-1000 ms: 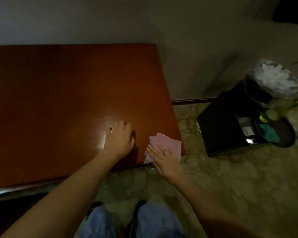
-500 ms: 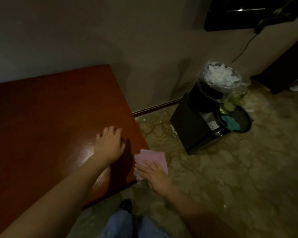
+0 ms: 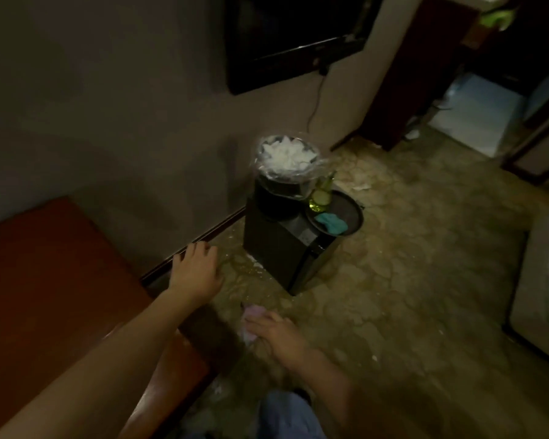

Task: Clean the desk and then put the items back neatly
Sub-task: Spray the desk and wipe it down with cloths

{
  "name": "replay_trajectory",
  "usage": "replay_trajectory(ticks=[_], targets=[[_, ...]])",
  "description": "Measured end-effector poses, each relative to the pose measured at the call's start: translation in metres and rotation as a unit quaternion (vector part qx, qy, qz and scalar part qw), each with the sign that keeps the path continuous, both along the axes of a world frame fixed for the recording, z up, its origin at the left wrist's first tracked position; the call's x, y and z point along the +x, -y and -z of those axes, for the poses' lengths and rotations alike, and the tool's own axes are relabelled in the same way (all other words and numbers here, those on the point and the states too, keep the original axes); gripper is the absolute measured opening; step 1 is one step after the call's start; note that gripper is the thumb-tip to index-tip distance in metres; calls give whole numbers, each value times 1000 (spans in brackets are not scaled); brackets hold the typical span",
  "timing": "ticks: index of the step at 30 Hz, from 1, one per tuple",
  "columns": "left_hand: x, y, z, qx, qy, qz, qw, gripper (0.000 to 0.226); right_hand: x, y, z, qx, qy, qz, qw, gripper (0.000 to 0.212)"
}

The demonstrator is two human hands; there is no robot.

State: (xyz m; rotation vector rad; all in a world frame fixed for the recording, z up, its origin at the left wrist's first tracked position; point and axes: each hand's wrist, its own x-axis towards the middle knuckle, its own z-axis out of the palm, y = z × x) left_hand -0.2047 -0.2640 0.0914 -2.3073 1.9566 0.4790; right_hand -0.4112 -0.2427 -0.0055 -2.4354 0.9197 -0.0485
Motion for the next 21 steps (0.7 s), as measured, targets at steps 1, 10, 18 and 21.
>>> replay_trajectory(ticks=[1,10,18,21], targets=[[-15,16,-3,3,-2,16,1000,52,-15,13,-6,8,5,24,1000,55],[-184,158,-20,-37,-35,126,991,51,-179,128,-40,-58,48,117,990,38],[-299,236,-17,-38,-15,181,983,51,-282,212,-61,-131,92,133,978,36],[-309,265,-5,-22,-13,171,985,52,-296,245,-61,-131,105,131,977,38]])
